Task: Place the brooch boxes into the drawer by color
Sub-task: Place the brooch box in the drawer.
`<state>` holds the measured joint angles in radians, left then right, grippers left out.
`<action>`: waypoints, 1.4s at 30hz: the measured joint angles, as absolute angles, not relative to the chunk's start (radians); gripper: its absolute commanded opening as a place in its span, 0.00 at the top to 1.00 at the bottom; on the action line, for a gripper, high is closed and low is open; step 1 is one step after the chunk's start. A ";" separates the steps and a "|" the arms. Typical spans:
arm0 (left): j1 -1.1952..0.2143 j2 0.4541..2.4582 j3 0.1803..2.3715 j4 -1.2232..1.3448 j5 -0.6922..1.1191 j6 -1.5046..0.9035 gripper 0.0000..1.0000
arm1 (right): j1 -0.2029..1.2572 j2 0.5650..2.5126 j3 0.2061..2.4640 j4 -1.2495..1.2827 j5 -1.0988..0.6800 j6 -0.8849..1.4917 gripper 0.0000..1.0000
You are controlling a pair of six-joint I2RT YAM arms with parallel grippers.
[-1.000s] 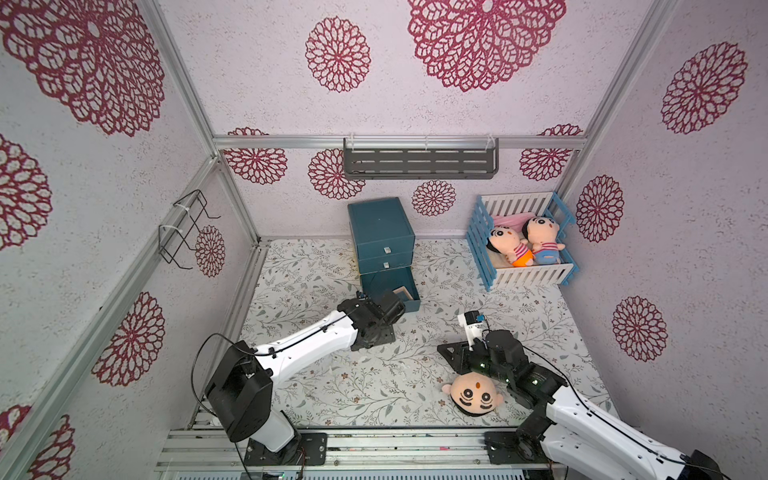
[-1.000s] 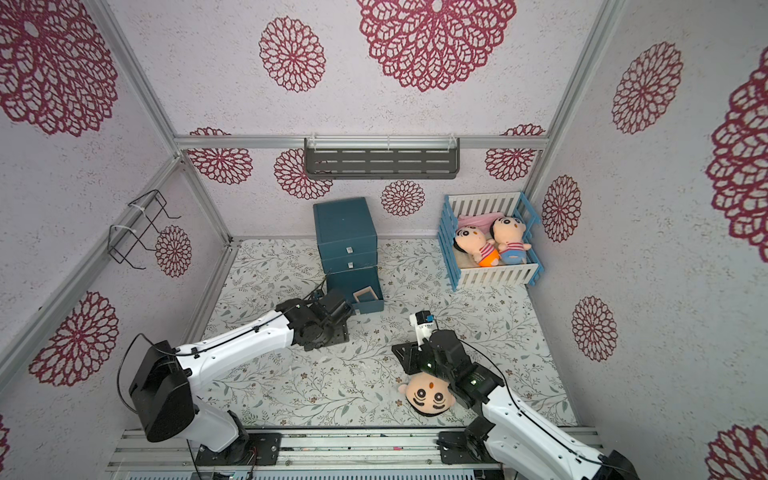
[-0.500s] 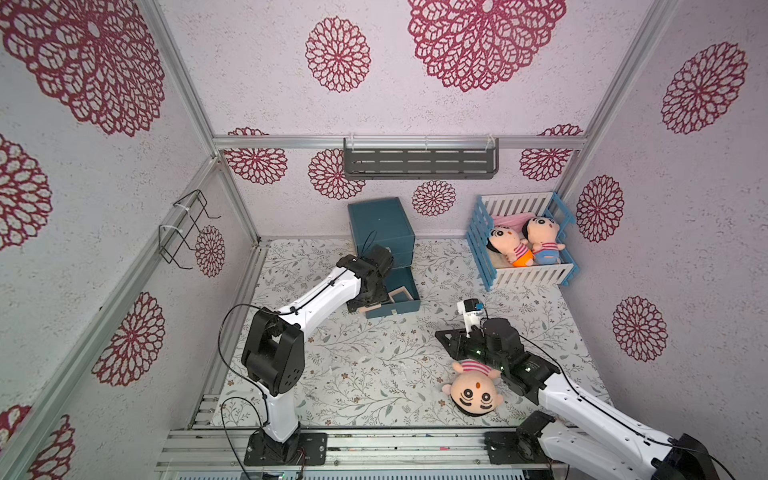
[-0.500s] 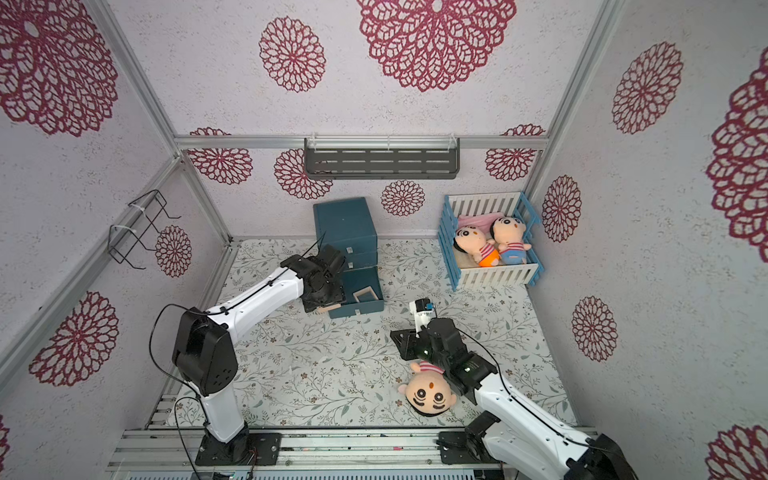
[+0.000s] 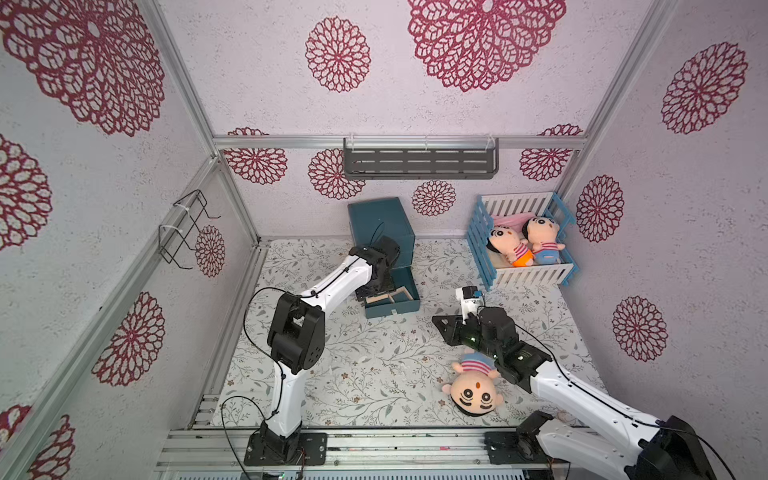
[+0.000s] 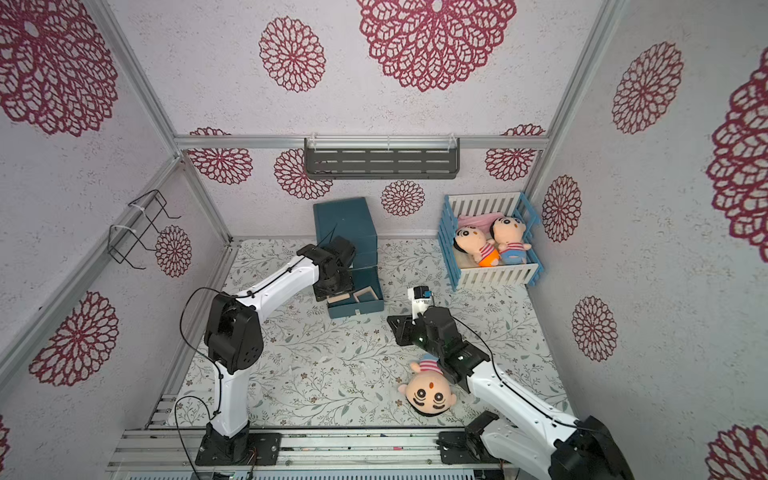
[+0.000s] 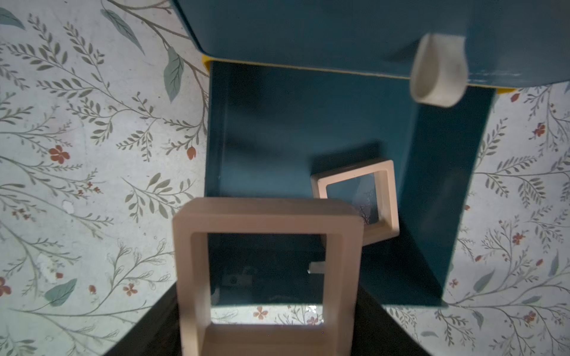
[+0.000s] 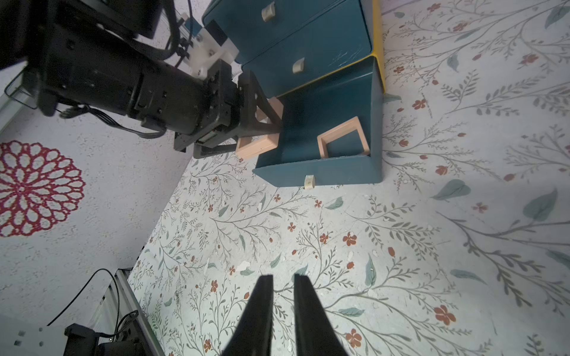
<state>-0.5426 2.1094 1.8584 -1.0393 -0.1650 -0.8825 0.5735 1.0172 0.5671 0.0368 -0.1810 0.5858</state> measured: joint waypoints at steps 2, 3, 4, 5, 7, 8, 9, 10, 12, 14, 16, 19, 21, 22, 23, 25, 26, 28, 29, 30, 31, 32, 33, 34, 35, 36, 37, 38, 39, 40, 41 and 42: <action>-0.538 2.127 1.868 -1.039 -0.165 -0.882 0.34 | 0.570 1.021 0.567 0.037 -0.181 0.586 0.81; -0.535 2.135 1.872 -1.039 -0.165 -0.882 0.34 | 0.568 1.021 0.567 0.037 -0.181 0.586 0.81; -0.533 2.142 1.876 -1.039 -0.165 -0.882 0.34 | 0.566 1.021 0.567 0.037 -0.182 0.586 0.81; -0.532 2.148 1.879 -1.039 -0.165 -0.882 0.34 | 0.565 1.021 0.567 0.037 -0.183 0.585 0.81; -0.531 2.162 1.888 -1.039 -0.165 -0.879 0.34 | 0.560 1.021 0.567 0.037 -0.185 0.585 0.81; -0.530 2.169 1.893 -1.039 -0.165 -0.877 0.34 | 0.558 1.021 0.567 0.037 -0.186 0.585 0.81; -0.530 2.177 1.899 -1.039 -0.165 -0.875 0.34 | 0.555 1.021 0.567 0.037 -0.188 0.585 0.81; -0.530 2.185 1.903 -1.038 -0.165 -0.873 0.34 | 0.552 1.021 0.567 0.036 -0.191 0.584 0.82; -0.531 2.196 1.908 -1.039 -0.165 -0.869 0.34 | 0.548 1.021 0.567 0.036 -0.197 0.582 0.82; -0.532 2.203 1.909 -1.039 -0.164 -0.867 0.34 | 0.544 1.021 0.567 0.036 -0.205 0.578 0.81; -0.533 2.209 1.919 -1.042 -0.162 -0.867 0.34 | 0.540 1.021 0.567 0.036 -0.209 0.575 0.81; -0.533 2.221 1.938 -1.053 -0.162 -0.864 0.34 | 0.533 1.021 0.567 0.036 -0.213 0.575 0.82; -0.534 2.234 1.958 -1.068 -0.166 -0.863 0.34 | 0.529 1.021 0.567 0.036 -0.215 0.574 0.81; -0.535 2.241 1.968 -1.077 -0.168 -0.862 0.33 | 0.527 1.021 0.567 0.036 -0.216 0.570 0.81; -0.536 2.248 1.977 -1.084 -0.171 -0.860 0.33 | 0.525 1.021 0.567 0.036 -0.218 0.569 0.81; -0.538 2.263 1.988 -1.095 -0.176 -0.858 0.33 | 0.523 1.021 0.567 0.036 -0.226 0.567 0.81; -0.539 2.271 1.989 -1.098 -0.179 -0.857 0.32 | 0.522 1.021 0.567 0.036 -0.229 0.567 0.81; -0.541 2.286 1.990 -1.103 -0.186 -0.855 0.32 | 0.521 1.021 0.567 0.036 -0.233 0.566 0.81; -0.542 2.293 1.990 -1.105 -0.190 -0.855 0.32 | 0.520 1.021 0.567 0.036 -0.234 0.564 0.82; -0.543 2.299 1.991 -1.108 -0.192 -0.855 0.31 | 0.519 1.021 0.567 0.036 -0.234 0.563 0.82; -0.543 2.305 1.995 -1.113 -0.194 -0.853 0.31 | 0.519 1.021 0.567 0.036 -0.234 0.561 0.81; -0.545 2.310 2.003 -1.122 -0.197 -0.852 0.30 | 0.518 1.021 0.567 0.036 -0.234 0.560 0.82; -0.546 2.315 2.014 -1.132 -0.200 -0.849 0.29 | 0.517 1.021 0.567 0.036 -0.235 0.560 0.81; -0.548 2.324 2.032 -1.146 -0.205 -0.846 0.29 | 0.517 1.021 0.567 0.036 -0.235 0.560 0.82; -0.550 2.333 2.051 -1.159 -0.210 -0.843 0.28 | 0.517 1.021 0.567 0.036 -0.236 0.560 0.82; -0.551 2.344 2.073 -1.173 -0.216 -0.841 0.28 | 0.517 1.021 0.567 0.036 -0.237 0.560 0.81; -0.553 2.355 2.091 -1.182 -0.220 -0.839 0.28 | 0.517 1.021 0.567 0.036 -0.238 0.560 0.81; -0.555 2.369 2.112 -1.194 -0.226 -0.838 0.28 | 0.517 1.021 0.567 0.036 -0.238 0.560 0.81; -0.556 2.379 2.126 -1.201 -0.231 -0.838 0.28 | 0.516 1.021 0.567 0.036 -0.239 0.560 0.81; -0.558 2.388 2.138 -1.209 -0.236 -0.837 0.27 | 0.516 1.021 0.567 0.036 -0.241 0.560 0.82; -0.559 2.397 2.149 -1.219 -0.241 -0.837 0.27 | 0.516 1.021 0.567 0.036 -0.241 0.560 0.81; -0.560 2.405 2.161 -1.227 -0.245 -0.836 0.26 | 0.515 1.021 0.567 0.037 -0.242 0.560 0.81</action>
